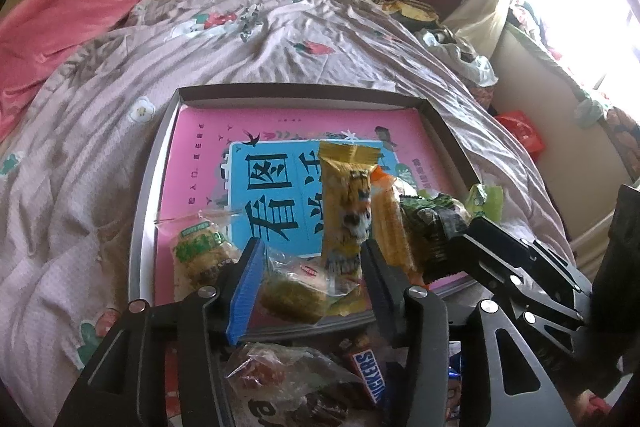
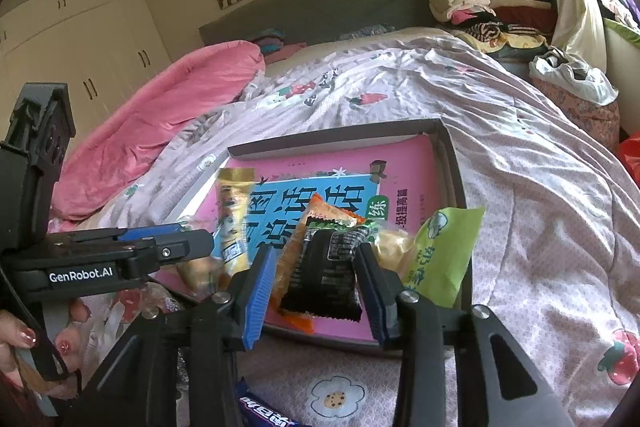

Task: Organize snacks
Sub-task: 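Lower the cake bag into the tray with the left tool while the right tool lowers the black bag, then open both tools to release the bags and pull back from the tray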

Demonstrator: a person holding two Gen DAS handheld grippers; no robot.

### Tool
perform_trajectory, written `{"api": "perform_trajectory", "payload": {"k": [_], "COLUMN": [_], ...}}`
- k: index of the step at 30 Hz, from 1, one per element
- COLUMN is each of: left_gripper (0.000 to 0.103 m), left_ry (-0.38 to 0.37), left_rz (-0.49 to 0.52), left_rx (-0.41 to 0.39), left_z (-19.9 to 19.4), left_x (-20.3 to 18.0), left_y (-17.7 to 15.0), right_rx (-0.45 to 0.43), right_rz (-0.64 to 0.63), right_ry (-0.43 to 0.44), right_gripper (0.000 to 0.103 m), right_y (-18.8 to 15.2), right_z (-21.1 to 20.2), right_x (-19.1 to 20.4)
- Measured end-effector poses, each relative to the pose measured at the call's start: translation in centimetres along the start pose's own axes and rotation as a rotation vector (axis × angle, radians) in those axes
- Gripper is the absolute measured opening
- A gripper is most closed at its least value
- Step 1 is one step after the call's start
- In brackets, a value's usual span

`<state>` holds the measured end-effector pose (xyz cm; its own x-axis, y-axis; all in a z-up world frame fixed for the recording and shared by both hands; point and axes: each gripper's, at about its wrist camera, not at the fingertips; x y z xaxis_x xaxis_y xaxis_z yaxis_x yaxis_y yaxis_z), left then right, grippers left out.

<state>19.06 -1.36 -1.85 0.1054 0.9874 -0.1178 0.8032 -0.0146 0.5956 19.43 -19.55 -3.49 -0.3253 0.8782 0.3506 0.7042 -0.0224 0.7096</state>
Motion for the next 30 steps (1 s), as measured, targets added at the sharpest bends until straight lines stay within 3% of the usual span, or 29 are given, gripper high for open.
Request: {"api": "perform_trajectory", "payload": {"k": [14, 24, 30], "left_gripper": [0.065, 0.074, 0.075], "left_ry": [-0.010, 0.023, 0.018], "left_rz": [-0.007, 0.000, 0.006], "left_rx": [-0.026, -0.066, -0.074], "left_z": [-1.0, -2.2, -2.8], "left_x": [-0.2, -0.4, -0.5], "left_y": [0.1, 0.2, 0.0], "right_rx": [-0.017, -0.043, -0.066], "right_rz": [-0.002, -0.005, -0.024], "right_ry": [-0.001, 0.000, -0.013], "right_gripper": [0.051, 0.059, 0.068], "right_y": [0.2, 0.3, 0.4], "right_z": [-0.5, -1.3, -2.0], "right_x": [0.1, 0.2, 0.5]}}
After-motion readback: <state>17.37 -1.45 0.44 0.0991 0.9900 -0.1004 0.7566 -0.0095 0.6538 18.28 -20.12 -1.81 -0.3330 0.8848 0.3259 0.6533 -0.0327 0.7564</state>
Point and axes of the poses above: each gripper's, at about its wrist camera, not at the fingertips, and z roughly the way its jaws point, x to its left, y to its top, and after that the axes turned 7 degrees about z, right-handed
